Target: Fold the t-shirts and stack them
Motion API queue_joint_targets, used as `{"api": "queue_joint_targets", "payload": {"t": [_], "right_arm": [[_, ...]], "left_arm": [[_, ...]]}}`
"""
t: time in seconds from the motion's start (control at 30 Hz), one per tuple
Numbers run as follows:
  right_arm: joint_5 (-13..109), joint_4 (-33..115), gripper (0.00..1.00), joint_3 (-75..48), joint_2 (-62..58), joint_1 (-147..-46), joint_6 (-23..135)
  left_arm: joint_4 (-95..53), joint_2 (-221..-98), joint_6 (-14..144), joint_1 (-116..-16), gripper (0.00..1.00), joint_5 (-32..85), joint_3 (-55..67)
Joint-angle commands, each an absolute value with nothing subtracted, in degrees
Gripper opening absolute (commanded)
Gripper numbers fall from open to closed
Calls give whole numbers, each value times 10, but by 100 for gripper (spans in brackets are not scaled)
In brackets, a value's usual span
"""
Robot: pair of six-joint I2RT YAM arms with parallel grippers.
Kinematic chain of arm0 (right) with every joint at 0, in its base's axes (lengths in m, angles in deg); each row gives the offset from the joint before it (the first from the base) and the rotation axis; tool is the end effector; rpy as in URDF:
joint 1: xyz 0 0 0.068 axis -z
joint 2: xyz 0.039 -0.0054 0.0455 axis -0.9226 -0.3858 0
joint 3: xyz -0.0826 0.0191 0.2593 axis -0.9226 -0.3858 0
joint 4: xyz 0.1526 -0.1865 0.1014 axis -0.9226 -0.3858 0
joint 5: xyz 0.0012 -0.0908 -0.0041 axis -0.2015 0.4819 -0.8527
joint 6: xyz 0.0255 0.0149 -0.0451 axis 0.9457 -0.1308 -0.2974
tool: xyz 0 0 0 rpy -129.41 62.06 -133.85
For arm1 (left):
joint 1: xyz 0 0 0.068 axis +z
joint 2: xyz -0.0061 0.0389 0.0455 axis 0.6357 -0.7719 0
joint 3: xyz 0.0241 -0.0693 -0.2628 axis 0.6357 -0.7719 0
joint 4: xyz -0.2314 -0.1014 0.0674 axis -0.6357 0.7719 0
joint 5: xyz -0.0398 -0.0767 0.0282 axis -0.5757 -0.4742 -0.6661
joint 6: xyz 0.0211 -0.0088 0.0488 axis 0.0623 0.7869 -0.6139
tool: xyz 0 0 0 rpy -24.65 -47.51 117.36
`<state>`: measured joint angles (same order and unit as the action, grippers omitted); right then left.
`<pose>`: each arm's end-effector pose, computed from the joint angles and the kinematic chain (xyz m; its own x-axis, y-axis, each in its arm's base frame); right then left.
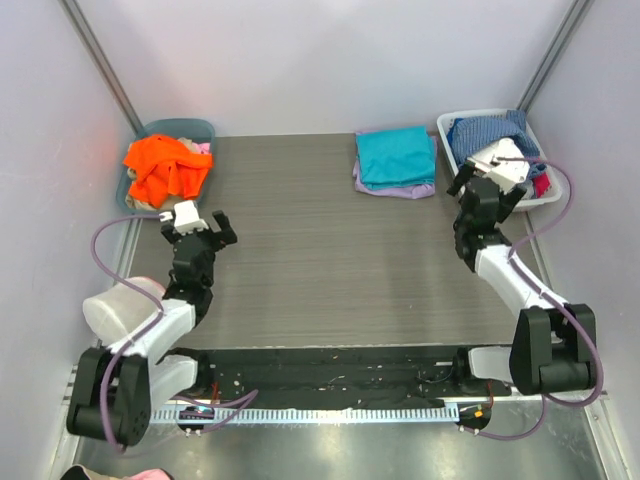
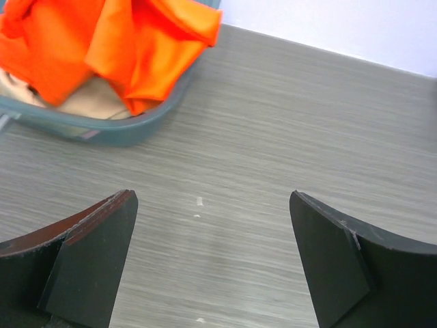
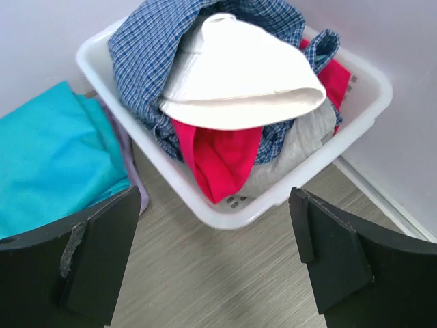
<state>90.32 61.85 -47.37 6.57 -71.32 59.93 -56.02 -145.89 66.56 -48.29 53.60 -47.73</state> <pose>0.2844 -0.0005 0.2726 -0.0817 0.1498 -0.9853 0.5308 0.8433 0.0842 0.2203 -0.0224 0.2117 -0.0577 -0.2096 -0.9761 -0.1935 0.9615 -0.1951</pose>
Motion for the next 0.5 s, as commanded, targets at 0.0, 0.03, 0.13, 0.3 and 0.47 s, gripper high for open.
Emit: {"api": "queue_joint_targets", "payload": {"t": [0.0,0.03,0.13,0.3,0.47], "right_arm": [[967,465,100,-358,12,-716,627],[973,454,100,-339,1,-717,628],[997,423,100,-263,-49,-710,629],[936,332,100,-128,-168,-628,662],[866,311,100,-80,-221,-579,705]], "left_arm": [[-397,-1406,711,-543,100,646,-389],[-373,-1404,714,-549,100,659,-375],[-274,-1418,726,-552,100,653,-306],[-206,-1407,748,-556,100,628,-279],[-196,-1371,773,-558,100,611,-317]]}}
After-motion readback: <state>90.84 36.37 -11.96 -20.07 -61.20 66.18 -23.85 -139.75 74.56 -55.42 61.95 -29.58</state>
